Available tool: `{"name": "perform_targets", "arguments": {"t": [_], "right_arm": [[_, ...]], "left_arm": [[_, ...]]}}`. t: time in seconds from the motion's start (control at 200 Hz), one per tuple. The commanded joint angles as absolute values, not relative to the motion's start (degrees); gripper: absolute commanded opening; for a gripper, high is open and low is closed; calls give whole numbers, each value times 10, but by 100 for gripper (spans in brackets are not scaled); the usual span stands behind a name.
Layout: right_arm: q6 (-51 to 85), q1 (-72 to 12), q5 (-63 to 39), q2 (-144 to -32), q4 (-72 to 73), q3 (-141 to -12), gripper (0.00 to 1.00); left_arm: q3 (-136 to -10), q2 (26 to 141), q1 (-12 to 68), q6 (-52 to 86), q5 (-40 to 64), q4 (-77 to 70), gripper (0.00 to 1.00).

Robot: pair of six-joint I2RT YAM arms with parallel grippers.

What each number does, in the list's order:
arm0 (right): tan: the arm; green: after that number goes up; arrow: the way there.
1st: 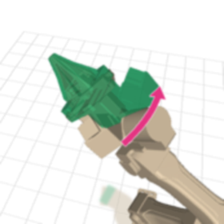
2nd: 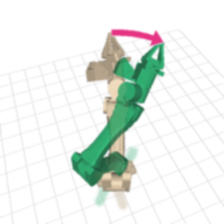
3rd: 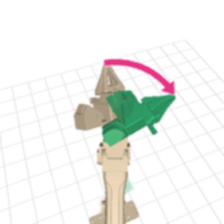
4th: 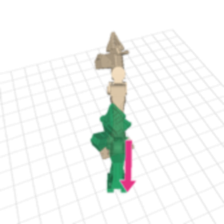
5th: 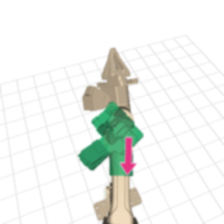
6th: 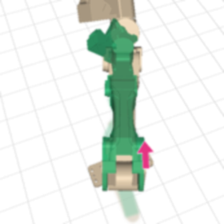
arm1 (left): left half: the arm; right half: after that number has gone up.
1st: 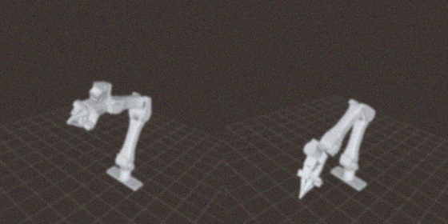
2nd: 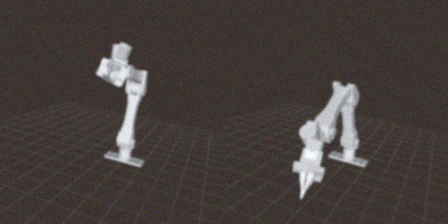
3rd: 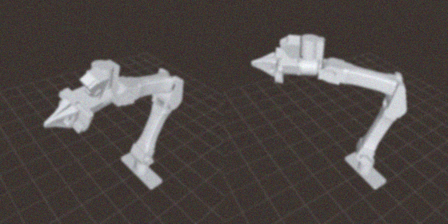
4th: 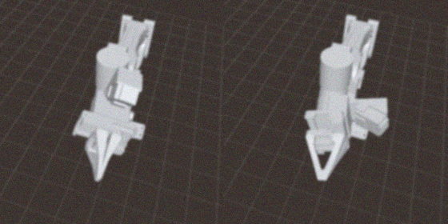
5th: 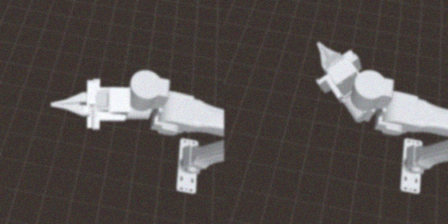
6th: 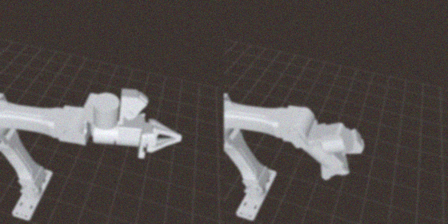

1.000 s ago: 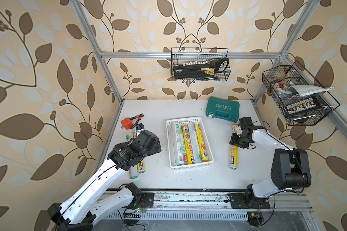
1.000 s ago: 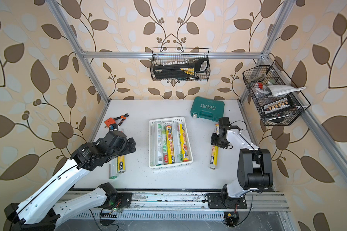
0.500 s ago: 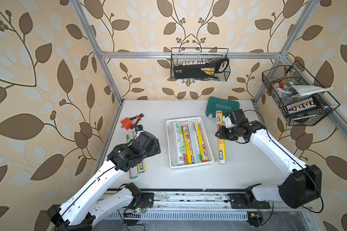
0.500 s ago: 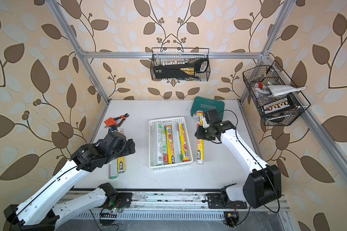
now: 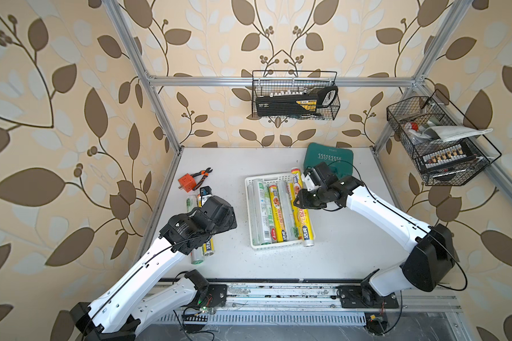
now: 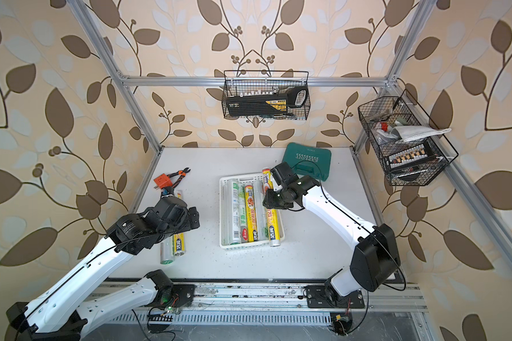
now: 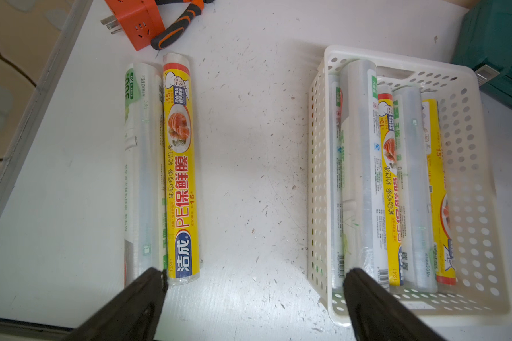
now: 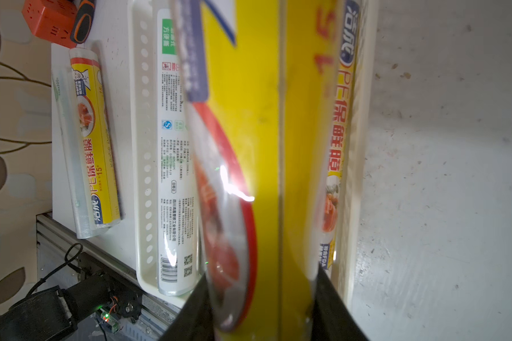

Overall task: Put the plastic wrap into the basket
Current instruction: Place the plastic wrap in the basket.

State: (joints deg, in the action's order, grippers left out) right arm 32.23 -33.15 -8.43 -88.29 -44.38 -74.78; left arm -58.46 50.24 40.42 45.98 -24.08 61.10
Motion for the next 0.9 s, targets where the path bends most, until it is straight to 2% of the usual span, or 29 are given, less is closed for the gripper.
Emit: {"name": "perform_targets", "arguments": {"t": [0.0,0.45,0.895], "right_arm": [[347,-349,-68,-912,-417,-772,35],[322,-367,-5,-1012,-449,-848,35],[306,-351,14,-1077,-453,-883,37]], "left_arm": [[-581,500,398,462,-254,599,99],[-586,506,397,454,-259,601,99],[-588,510,397,448,-261,604,99]]}}
